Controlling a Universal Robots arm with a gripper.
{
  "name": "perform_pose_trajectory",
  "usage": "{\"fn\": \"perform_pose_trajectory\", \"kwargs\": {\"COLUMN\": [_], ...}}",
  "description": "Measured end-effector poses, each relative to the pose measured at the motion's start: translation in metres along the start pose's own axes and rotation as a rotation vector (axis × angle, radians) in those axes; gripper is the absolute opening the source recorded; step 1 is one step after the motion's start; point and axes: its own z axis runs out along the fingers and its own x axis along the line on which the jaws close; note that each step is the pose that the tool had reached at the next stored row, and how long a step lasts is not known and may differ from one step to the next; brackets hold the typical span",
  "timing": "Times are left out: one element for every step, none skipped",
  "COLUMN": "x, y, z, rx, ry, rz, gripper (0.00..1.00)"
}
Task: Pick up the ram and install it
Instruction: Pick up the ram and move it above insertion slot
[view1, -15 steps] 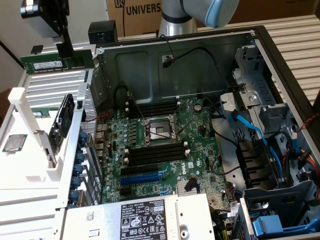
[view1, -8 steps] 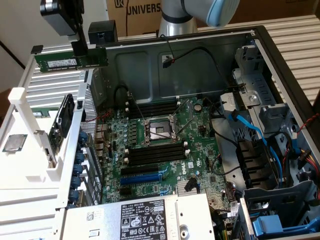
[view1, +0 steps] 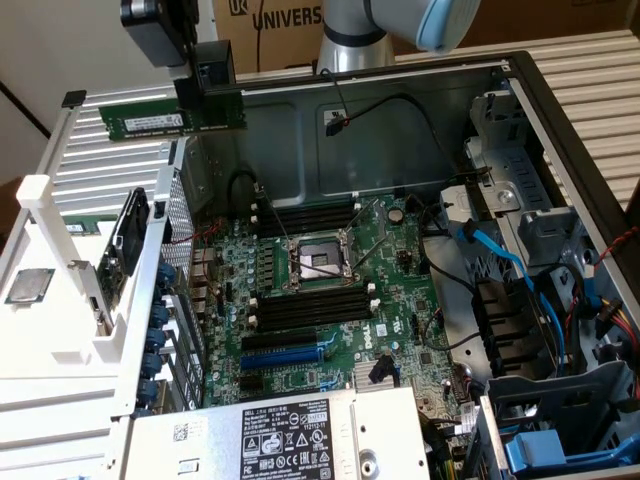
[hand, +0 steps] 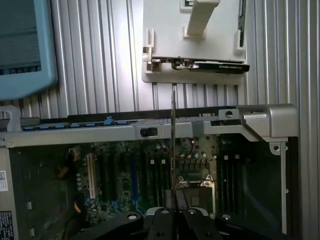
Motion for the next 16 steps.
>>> {"fn": "perform_pose_trajectory", "kwargs": {"x": [0.000, 0.000, -0.001, -0.001, -0.001, -0.001, -0.002, -0.002, -0.002, -0.002, -0.003, -0.003, -0.003, -0.003, -0.003, -0.004], "y": [-0.0029, -0.0057, -0.0085, -0.0113, -0.0140, -0.0169, -0.0198, -0.0226, -0.0253, -0.0284, -0.0312, -0.0341, -0.0369, -0.0393, -0.0416, -0.0440], "z": [0.0002, 0.0003, 0.0005, 0.0006, 0.0008, 0.0009, 0.0011, 0.0012, 0.0014, 0.0015, 0.0017, 0.0018, 0.0020, 0.0021, 0.0023, 0.0024], "rx": [0.0000, 0.0001, 0.0001, 0.0002, 0.0003, 0.0002, 0.0002, 0.0003, 0.0003, 0.0003, 0.0004, 0.0004, 0.0005, 0.0006, 0.0006, 0.0007], "ry": [-0.0001, -0.0001, -0.0002, -0.0003, -0.0004, -0.0004, -0.0004, -0.0005, -0.0005, -0.0005, -0.0006, -0.0007, -0.0007, -0.0008, -0.0009, -0.0010], "rz": [-0.001, -0.002, -0.003, -0.004, -0.005, -0.006, -0.007, -0.008, -0.008, -0.009, -0.010, -0.011, -0.012, -0.013, -0.014, -0.016], "gripper": [0.12, 0.12, 0.12, 0.12, 0.12, 0.12, 0.12, 0.12, 0.12, 0.12, 0.12, 0.12, 0.12, 0.12, 0.12, 0.12]}}
